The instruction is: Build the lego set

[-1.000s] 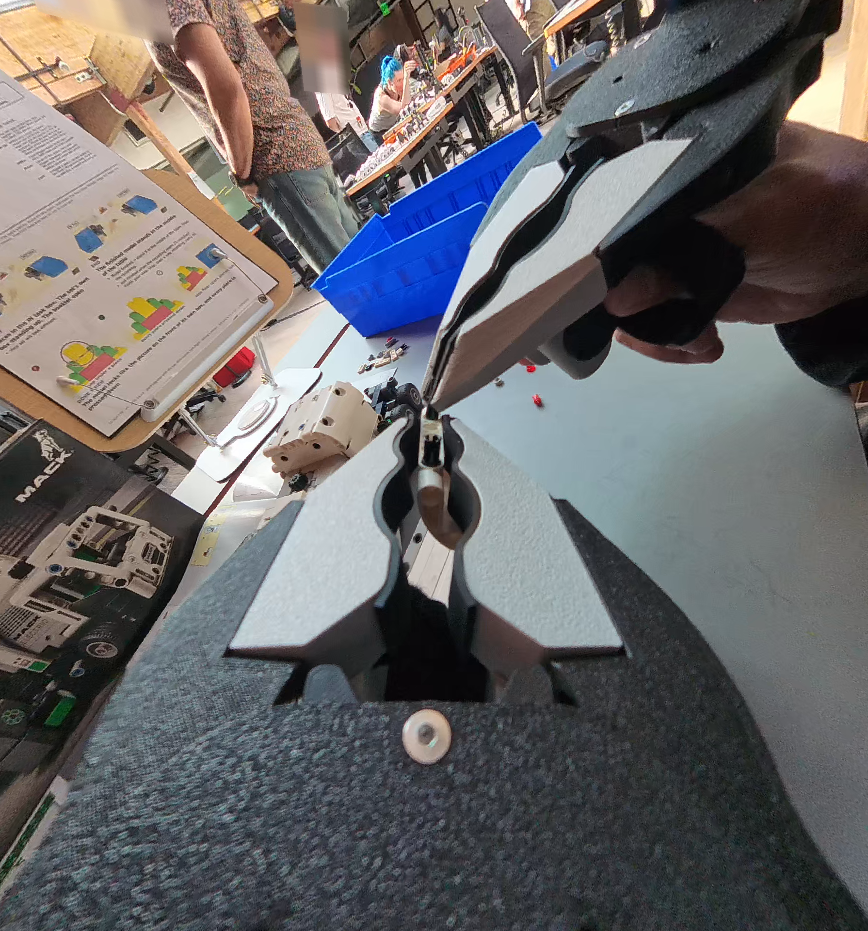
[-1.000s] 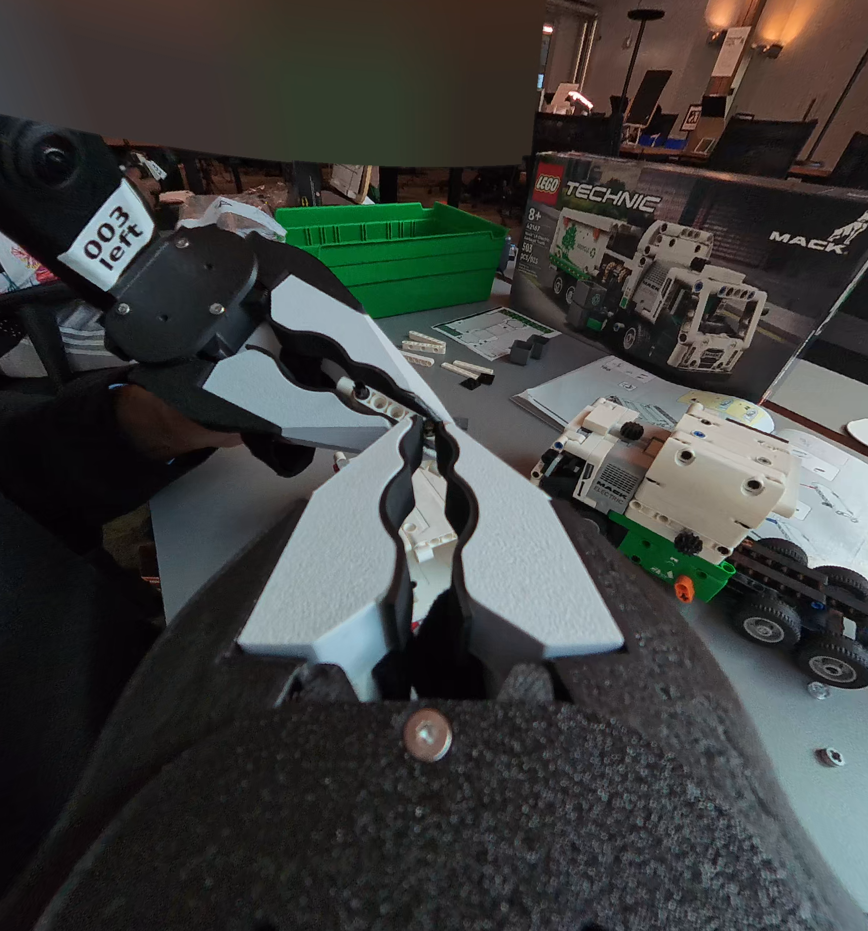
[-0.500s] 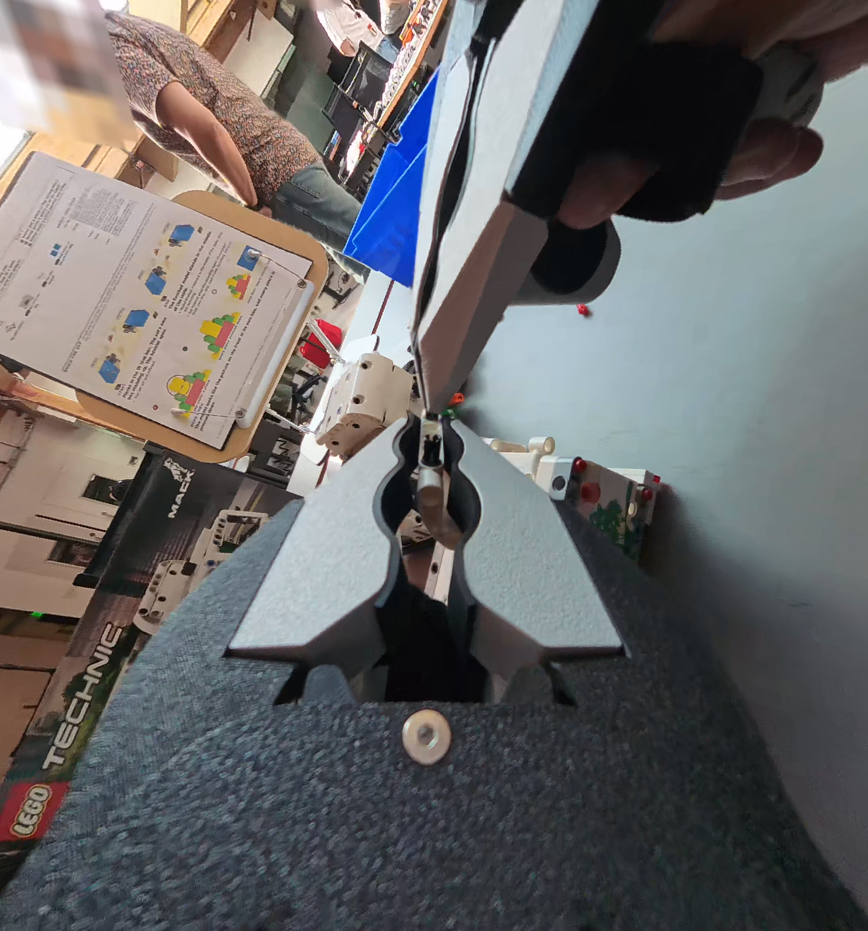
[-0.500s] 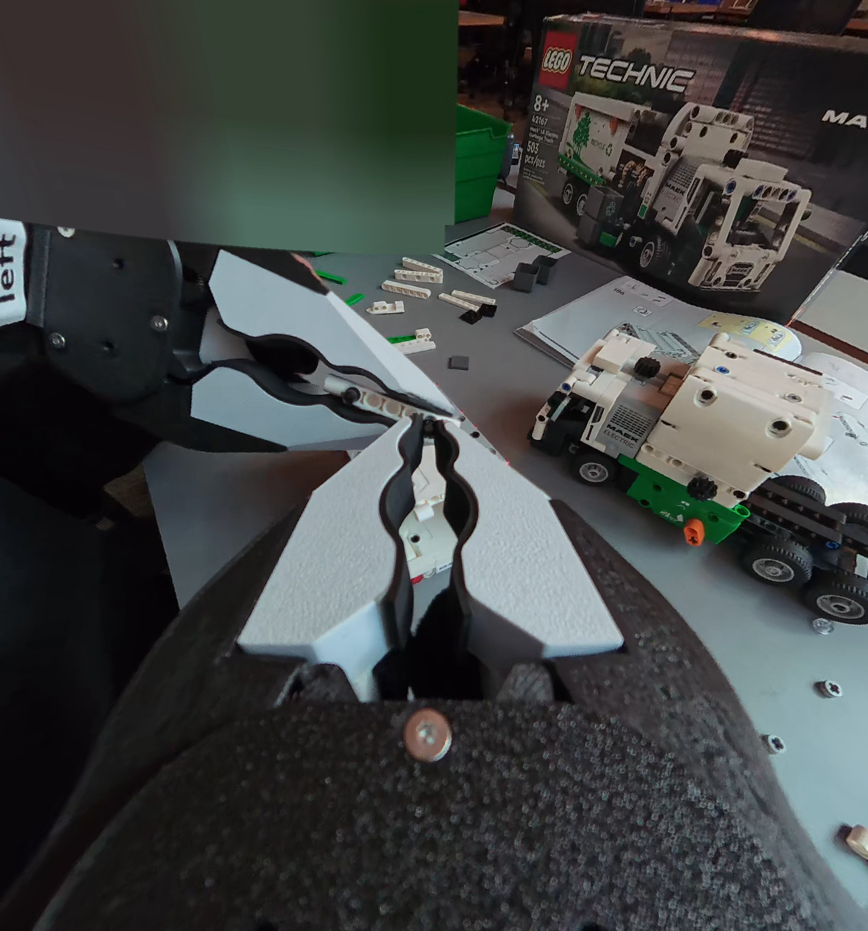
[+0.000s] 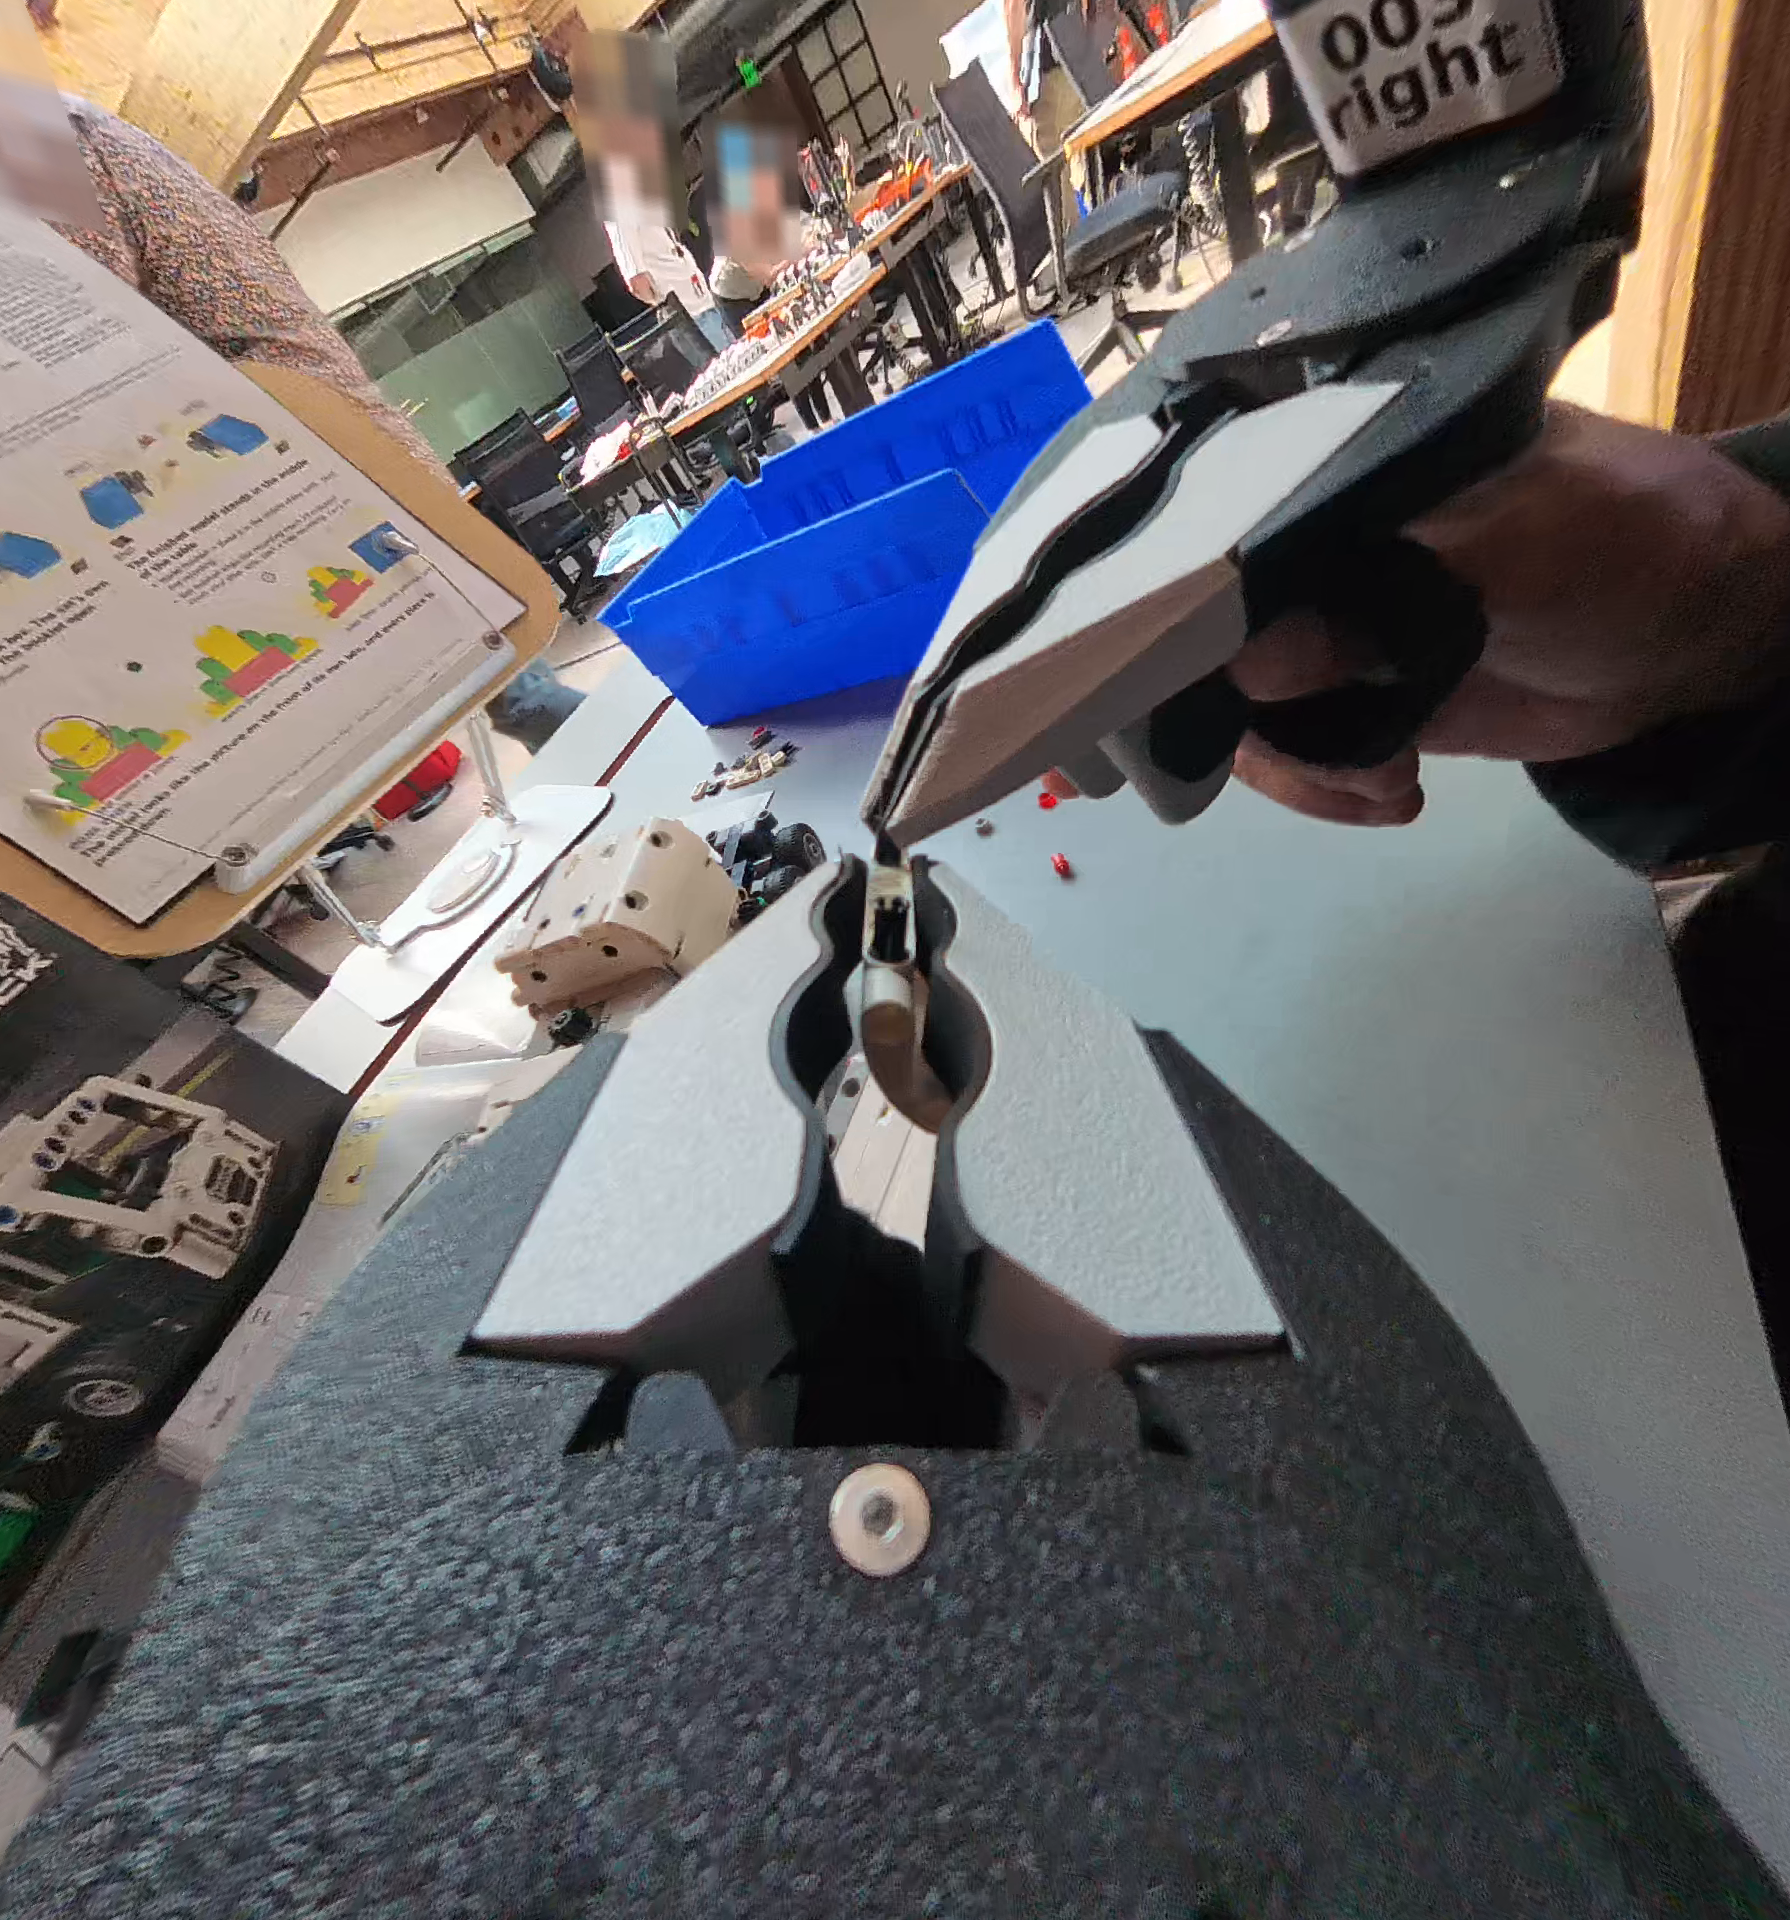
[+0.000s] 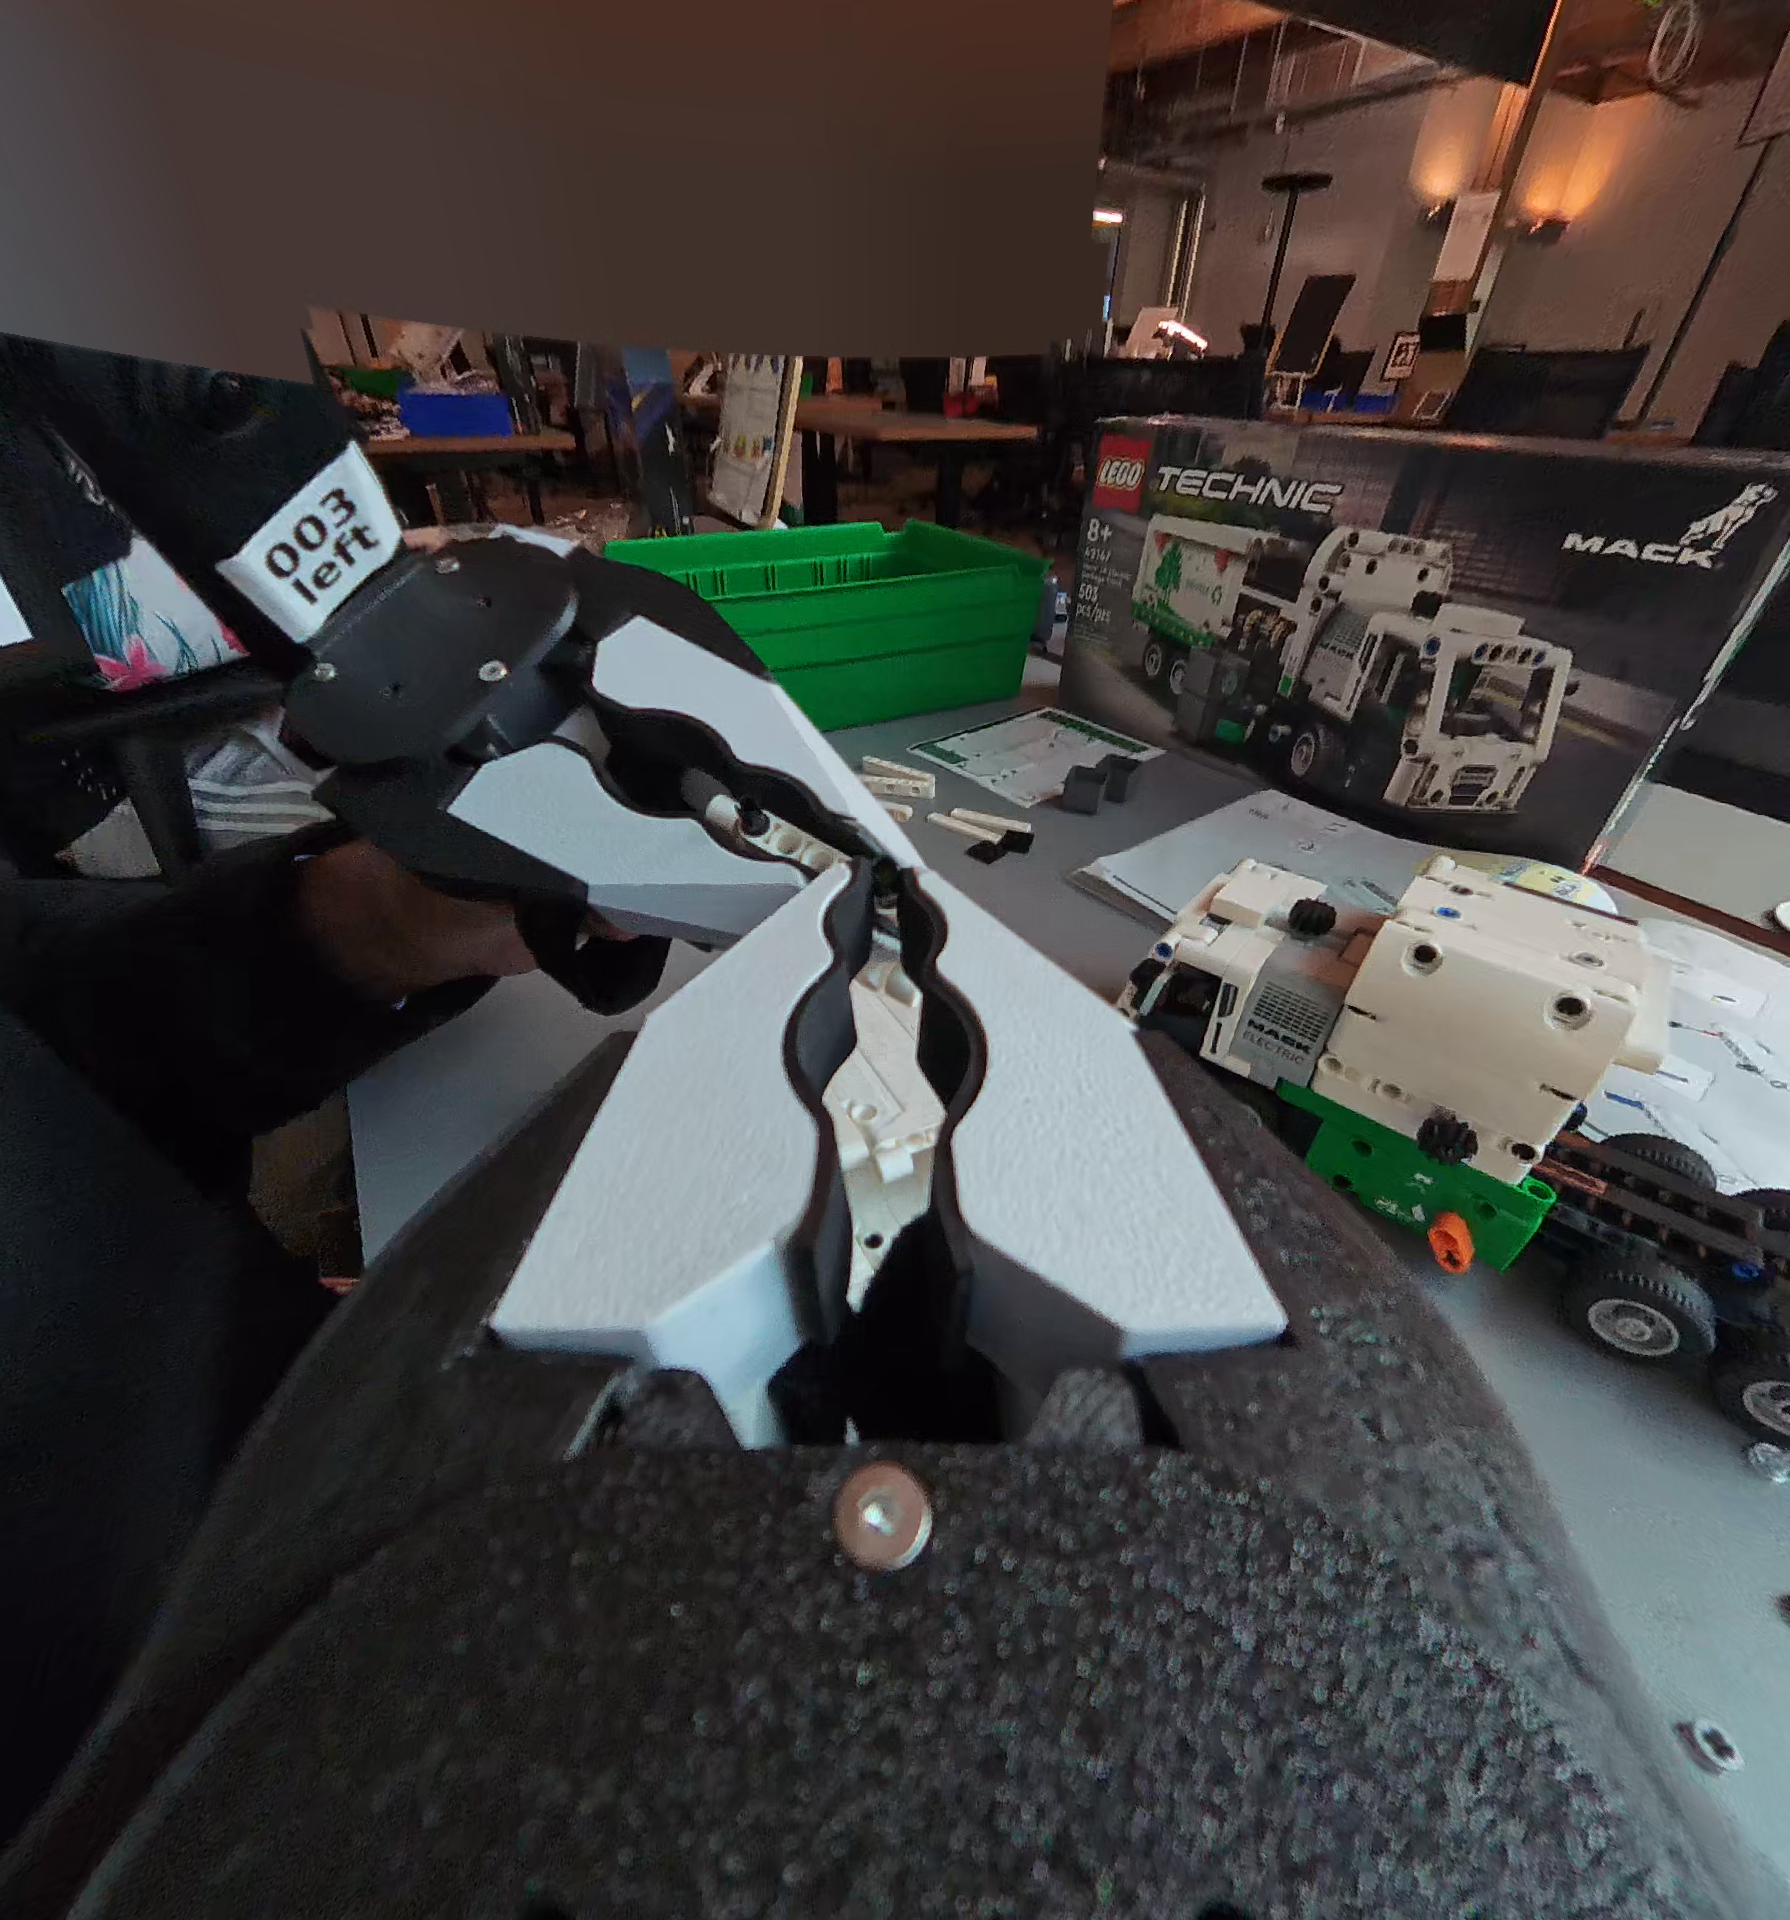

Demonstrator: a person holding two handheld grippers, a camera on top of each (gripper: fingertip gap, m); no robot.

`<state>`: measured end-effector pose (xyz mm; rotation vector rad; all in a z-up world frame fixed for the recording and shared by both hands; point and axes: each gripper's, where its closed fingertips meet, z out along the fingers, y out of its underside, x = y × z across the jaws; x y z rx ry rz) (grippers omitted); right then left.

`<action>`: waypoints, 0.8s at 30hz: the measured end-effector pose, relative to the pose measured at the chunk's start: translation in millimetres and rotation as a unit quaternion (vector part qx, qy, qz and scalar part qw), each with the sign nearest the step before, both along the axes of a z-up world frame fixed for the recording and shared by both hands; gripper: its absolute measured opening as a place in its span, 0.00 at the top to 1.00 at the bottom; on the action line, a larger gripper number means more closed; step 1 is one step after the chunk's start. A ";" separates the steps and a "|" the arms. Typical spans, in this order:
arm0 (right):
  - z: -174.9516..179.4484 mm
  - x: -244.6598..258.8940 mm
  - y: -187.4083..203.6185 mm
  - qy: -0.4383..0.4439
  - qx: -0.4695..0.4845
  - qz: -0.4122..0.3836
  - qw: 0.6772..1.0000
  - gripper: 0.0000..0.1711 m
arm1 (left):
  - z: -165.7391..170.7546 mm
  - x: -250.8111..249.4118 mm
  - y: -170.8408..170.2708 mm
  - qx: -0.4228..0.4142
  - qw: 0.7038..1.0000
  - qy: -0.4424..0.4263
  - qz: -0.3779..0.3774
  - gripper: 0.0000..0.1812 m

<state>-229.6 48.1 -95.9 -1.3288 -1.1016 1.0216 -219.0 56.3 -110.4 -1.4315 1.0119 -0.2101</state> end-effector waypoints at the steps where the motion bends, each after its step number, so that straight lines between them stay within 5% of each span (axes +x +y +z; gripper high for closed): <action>1: -0.6 -1.2 0.8 0.005 -0.002 0.000 1.000 0.98 | -0.6 -1.2 1.1 -0.001 1.000 0.000 0.003 0.98; 17: -32.0 -5.8 9.5 -0.109 -0.022 -0.024 0.993 0.98 | -26.7 -13.8 12.5 0.105 0.972 0.191 0.092 0.97; 24: -30.6 -5.9 7.7 -0.085 -0.057 -0.018 0.995 0.98 | -23.8 -13.8 10.5 0.108 0.972 0.185 0.093 0.97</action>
